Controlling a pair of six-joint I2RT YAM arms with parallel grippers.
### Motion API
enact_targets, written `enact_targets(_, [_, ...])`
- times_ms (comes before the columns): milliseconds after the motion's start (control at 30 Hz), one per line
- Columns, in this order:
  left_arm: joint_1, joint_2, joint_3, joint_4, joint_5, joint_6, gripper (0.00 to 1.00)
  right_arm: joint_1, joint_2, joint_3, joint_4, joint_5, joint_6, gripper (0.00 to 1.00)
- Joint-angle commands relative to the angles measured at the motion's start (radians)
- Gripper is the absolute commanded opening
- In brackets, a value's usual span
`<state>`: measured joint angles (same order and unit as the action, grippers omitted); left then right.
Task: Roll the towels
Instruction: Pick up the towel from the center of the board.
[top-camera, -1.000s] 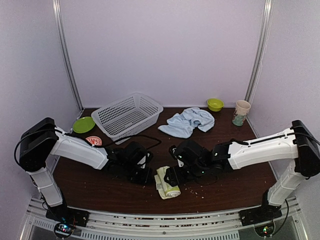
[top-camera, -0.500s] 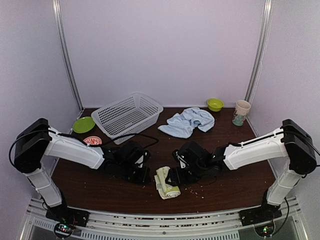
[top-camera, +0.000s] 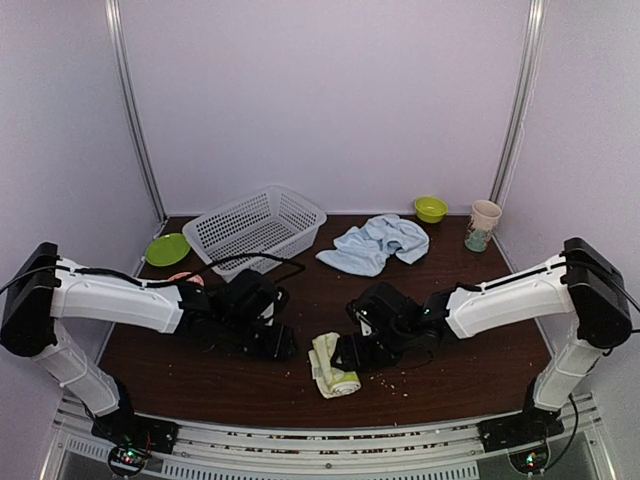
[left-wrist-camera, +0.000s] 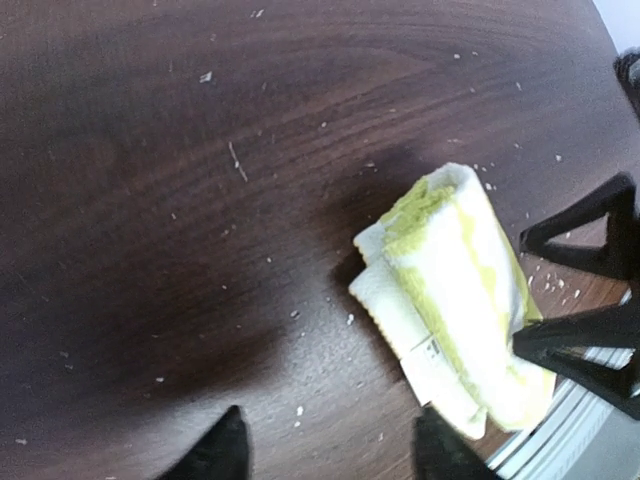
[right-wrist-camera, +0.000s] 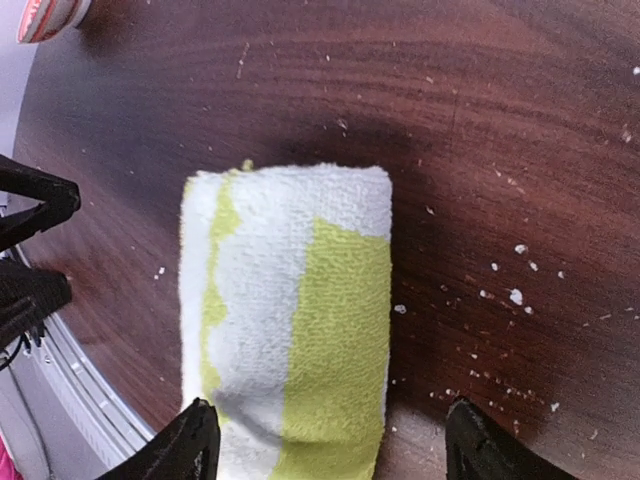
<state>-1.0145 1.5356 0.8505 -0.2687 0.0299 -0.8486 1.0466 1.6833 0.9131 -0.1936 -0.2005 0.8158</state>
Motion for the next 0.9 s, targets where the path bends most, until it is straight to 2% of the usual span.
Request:
enact_targets(0, [-0.018,-0.043,0.081,-0.102,-0.087,0.0,0.65,-0.02,-0.121,0.022,-0.055,0.052,-0.005,0.78])
enact_targets(167, [-0.057,0.017,0.207,-0.203,-0.122,-0.046,0.74,-0.049,-0.262,-0.054,-0.09,0.144,-0.002,0.78])
enact_targets(300, [-0.099,0.096,0.31,-0.254,-0.14,-0.154,0.8,-0.069,-0.377,-0.149,-0.091,0.229,0.018,0.78])
enact_targets(333, [-0.111,0.11,0.329,-0.254,-0.144,-0.19,0.95,-0.073,-0.403,-0.17,-0.09,0.241,0.02,0.78])
enact_targets(367, [-0.121,0.128,0.343,-0.25,-0.147,-0.226,0.97,-0.077,-0.425,-0.19,-0.09,0.249,0.022,0.78])
enact_targets(467, [-0.142,0.168,0.358,-0.238,-0.149,-0.35,0.98,-0.083,-0.484,-0.242,-0.079,0.254,0.021,0.78])
enact_targets(633, [-0.165,0.183,0.287,-0.152,-0.134,-0.559,0.98,-0.084,-0.566,-0.324,-0.062,0.231,0.026,0.78])
enact_targets(867, [-0.179,0.298,0.35,-0.163,-0.088,-0.623,0.98,-0.084,-0.699,-0.42,-0.07,0.232,0.048,0.78])
